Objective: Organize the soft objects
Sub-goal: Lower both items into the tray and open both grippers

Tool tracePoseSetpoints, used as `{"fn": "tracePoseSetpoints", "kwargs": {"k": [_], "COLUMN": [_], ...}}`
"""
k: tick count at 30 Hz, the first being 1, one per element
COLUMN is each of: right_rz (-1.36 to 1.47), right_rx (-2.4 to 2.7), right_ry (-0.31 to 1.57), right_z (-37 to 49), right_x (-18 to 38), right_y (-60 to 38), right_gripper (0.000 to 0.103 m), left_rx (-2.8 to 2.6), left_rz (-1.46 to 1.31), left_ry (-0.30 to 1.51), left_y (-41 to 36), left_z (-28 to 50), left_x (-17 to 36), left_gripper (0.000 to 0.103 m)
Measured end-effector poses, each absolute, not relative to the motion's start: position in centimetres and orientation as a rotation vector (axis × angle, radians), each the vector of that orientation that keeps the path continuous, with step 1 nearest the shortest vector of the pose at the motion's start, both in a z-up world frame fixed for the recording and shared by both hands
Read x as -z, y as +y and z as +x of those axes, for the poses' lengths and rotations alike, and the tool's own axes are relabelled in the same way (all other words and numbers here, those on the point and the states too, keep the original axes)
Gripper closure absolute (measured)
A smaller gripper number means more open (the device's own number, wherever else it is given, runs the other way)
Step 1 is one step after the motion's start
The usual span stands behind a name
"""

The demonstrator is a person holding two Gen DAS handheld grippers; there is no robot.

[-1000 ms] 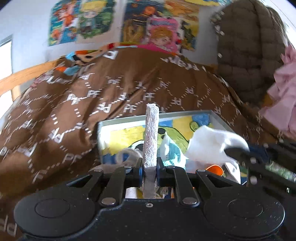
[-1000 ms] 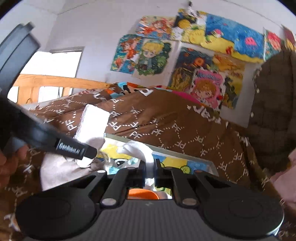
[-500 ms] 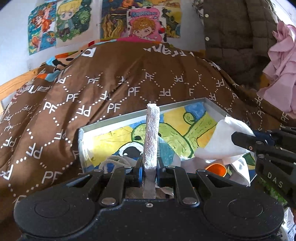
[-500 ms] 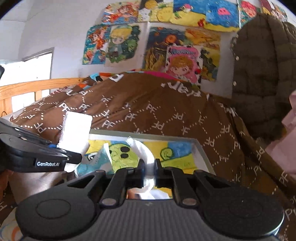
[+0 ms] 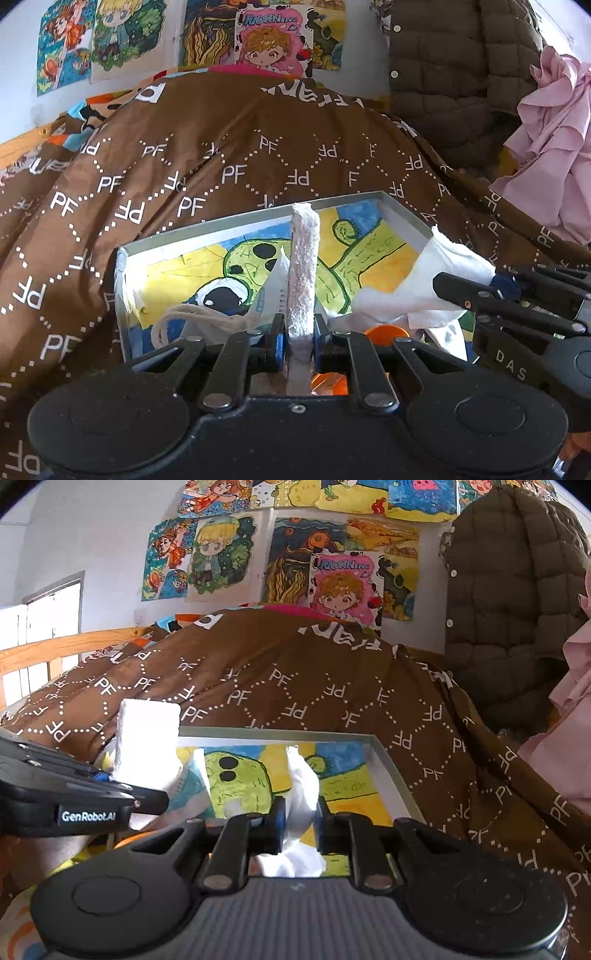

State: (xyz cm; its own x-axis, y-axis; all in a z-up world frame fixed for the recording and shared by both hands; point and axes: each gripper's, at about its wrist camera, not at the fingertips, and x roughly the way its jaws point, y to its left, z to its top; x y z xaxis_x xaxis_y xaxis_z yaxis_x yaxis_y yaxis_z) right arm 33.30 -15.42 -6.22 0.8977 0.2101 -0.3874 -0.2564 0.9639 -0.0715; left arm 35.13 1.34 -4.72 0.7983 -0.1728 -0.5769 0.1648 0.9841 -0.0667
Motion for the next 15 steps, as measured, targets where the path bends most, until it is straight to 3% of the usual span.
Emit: {"fn": "tracePoseSetpoints", "kwargs": {"k": [2, 6, 15], "right_rz": [-0.123, -0.112, -0.080], "right_rx": [-0.236, -0.219, -0.184], "right_ry": [0.387, 0.385, 0.362], "right_z": [33.3, 33.3, 32.2], "right_x": [6.3, 6.0, 4.2], "right_y": [-15.4, -15.8, -17.2], "right_gripper": [0.078, 0.052, 0.027], "left_rx": [0.184, 0.186, 0.195], "left_rz": [-0.036, -0.046, -0.082], "left_ry": [0.625, 0.614, 0.570], "left_y": [1.5, 1.5, 1.2], "left_z": [35.2, 35.0, 33.6], "left_x": [4.7, 4.5, 2.7], "left_gripper": [0.085, 0.083, 0.066]}}
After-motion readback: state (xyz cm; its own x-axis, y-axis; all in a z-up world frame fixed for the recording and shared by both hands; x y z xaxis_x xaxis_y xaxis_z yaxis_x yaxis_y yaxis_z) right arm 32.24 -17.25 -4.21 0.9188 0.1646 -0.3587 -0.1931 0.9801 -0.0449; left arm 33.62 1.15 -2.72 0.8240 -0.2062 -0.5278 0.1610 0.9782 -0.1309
